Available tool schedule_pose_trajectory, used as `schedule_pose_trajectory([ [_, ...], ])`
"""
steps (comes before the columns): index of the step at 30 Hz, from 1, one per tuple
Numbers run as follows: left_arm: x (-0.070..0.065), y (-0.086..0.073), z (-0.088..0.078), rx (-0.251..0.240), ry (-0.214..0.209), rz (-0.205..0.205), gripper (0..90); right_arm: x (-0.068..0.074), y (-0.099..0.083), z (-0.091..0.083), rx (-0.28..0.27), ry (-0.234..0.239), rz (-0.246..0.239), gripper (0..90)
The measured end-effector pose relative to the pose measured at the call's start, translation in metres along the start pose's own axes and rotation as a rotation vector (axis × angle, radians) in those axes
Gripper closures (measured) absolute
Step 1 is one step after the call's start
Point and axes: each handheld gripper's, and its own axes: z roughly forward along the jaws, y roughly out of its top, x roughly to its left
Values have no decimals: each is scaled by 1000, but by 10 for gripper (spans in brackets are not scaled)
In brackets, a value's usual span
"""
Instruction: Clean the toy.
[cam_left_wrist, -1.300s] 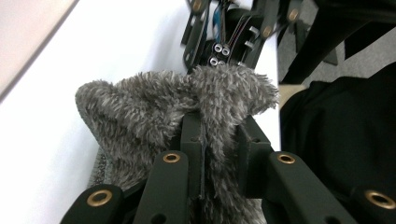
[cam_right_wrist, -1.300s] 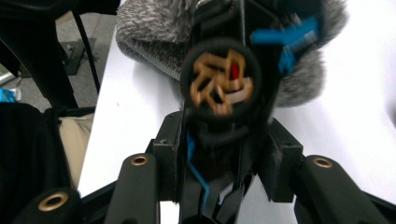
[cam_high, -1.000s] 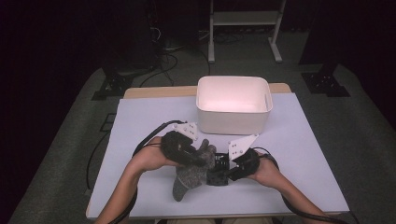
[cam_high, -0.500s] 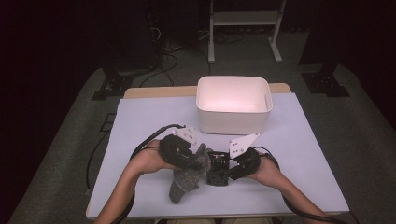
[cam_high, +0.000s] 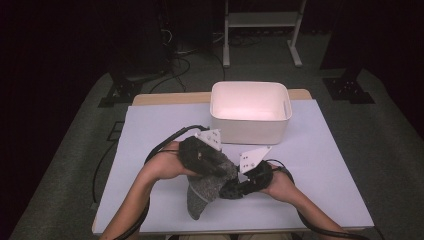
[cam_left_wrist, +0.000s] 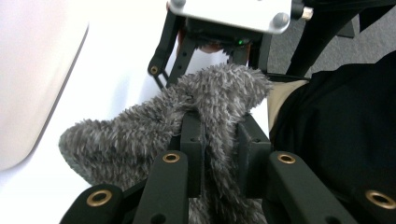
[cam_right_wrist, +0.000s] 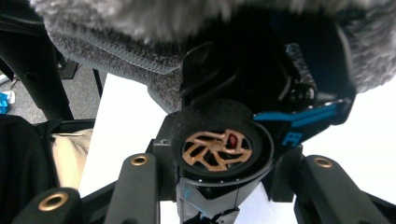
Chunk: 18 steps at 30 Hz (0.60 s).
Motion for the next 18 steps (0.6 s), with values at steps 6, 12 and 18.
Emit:
schedule_pose_trajectory([
  [6, 3, -12, 0, 6, 10, -27, 760, -1, -4, -3, -15, -4, 17, 558],
  [12, 7, -39, -5, 5, 18, -87, 756, -2, -5, -3, -19, -3, 27, 558],
  [18, 6, -37, -13, 18, 24, -81, 759, -1, 1, 6, -12, -6, 17, 557],
])
